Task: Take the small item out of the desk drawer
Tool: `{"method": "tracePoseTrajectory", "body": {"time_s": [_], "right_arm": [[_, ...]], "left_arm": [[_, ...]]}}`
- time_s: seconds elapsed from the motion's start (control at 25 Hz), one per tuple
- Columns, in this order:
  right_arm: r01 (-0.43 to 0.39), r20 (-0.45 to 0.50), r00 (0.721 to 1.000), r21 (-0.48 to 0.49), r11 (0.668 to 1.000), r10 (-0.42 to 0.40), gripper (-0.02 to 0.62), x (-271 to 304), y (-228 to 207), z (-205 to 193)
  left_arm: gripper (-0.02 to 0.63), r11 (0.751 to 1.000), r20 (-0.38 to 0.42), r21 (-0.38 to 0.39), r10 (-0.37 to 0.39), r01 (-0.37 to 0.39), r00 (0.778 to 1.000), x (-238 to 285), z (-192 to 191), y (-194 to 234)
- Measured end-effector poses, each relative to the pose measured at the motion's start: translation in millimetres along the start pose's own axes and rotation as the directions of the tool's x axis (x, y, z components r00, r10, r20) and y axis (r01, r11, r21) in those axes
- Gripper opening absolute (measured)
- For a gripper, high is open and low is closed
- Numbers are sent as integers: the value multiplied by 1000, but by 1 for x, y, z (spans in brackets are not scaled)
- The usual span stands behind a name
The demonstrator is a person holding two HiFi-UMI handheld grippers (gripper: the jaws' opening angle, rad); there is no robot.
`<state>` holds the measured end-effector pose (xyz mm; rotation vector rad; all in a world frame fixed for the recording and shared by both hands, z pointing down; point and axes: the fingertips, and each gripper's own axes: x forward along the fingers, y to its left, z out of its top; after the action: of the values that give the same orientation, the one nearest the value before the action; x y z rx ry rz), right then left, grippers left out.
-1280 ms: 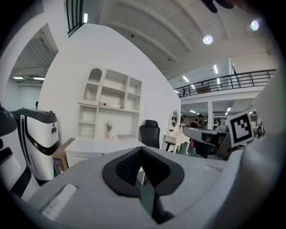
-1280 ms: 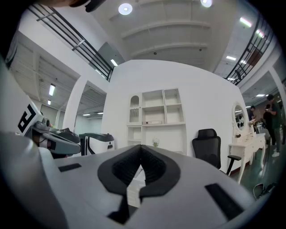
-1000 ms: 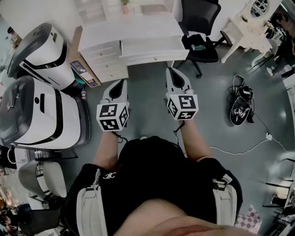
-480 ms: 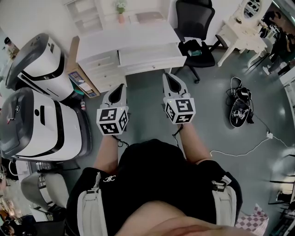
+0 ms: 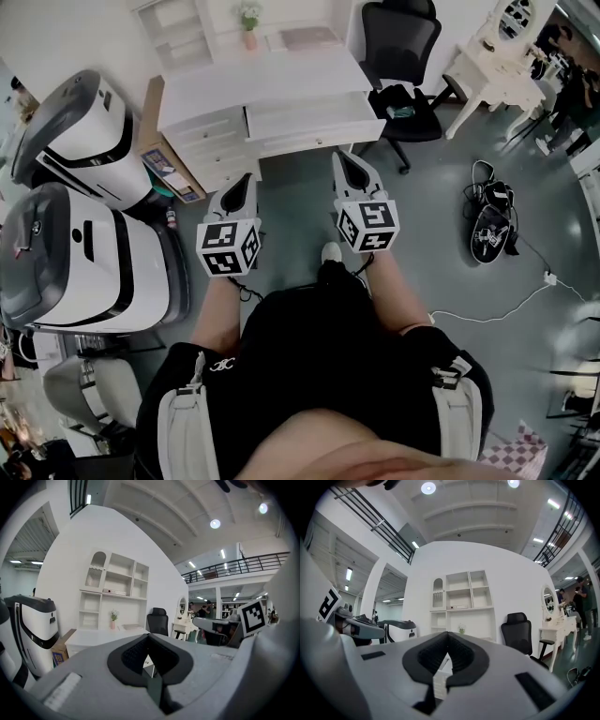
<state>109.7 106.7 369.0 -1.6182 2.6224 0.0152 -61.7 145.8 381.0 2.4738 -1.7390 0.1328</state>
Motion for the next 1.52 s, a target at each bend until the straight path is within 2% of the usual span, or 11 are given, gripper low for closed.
{"method": "tracePoseTrajectory", "body": {"time_s": [0.48,0.68,1.0,1.52], "right_arm": [[-47,3,999,6,999,47,-3,88,-33,-15],[-93,-25,995,4,996,93,-3,148,-49,-23],[-143,-45,989,26,989,144,-3,248,-84,-18],[-237,-86,967,33,971,239,-3,399,-156,-27]], "left_arm": [[13,999,6,18,51,-51,999,72,10,38],[12,993,23,8,117,-117,993,116,18,67],[13,989,-17,3,147,-147,989,201,43,99],[14,975,-66,-20,221,-223,973,352,60,148]]}}
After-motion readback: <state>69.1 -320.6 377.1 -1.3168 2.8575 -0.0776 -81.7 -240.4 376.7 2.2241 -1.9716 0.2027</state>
